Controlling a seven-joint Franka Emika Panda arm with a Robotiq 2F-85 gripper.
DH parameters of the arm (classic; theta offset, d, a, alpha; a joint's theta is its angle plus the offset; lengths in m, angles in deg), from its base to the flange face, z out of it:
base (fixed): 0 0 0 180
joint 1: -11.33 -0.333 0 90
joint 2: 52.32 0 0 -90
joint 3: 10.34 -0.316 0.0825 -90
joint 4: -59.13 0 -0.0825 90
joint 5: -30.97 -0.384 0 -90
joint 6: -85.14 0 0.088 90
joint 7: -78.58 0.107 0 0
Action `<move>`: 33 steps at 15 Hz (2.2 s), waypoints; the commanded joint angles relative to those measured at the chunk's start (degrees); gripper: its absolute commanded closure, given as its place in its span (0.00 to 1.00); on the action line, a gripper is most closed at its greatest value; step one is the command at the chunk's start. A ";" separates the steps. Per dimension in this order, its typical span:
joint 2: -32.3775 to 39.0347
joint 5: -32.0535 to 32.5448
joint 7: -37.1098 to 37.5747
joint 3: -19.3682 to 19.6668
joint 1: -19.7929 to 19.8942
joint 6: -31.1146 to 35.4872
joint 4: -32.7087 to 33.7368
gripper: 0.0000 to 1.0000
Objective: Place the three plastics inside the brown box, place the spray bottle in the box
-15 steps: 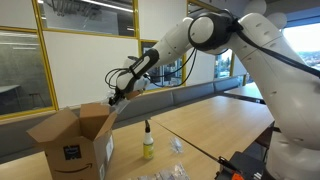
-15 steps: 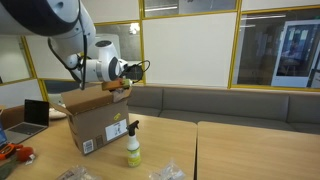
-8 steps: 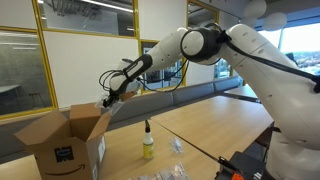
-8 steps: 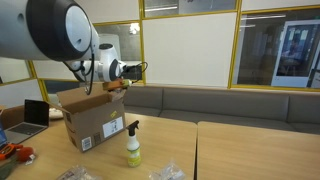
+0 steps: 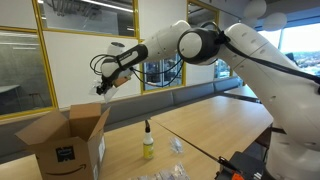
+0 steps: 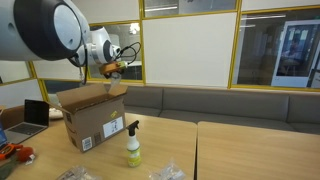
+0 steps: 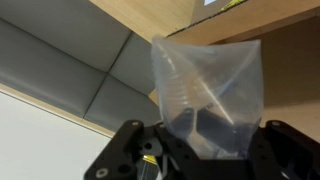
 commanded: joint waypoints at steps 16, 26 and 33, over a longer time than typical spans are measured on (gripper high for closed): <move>22.95 -13.11 -16.40 -15.16 1.37 -6.17 22.70 0.86; 29.87 -11.63 -19.67 -11.93 -2.46 -25.91 29.54 0.46; 31.29 -7.86 -20.08 -6.86 -3.85 -35.62 30.50 0.00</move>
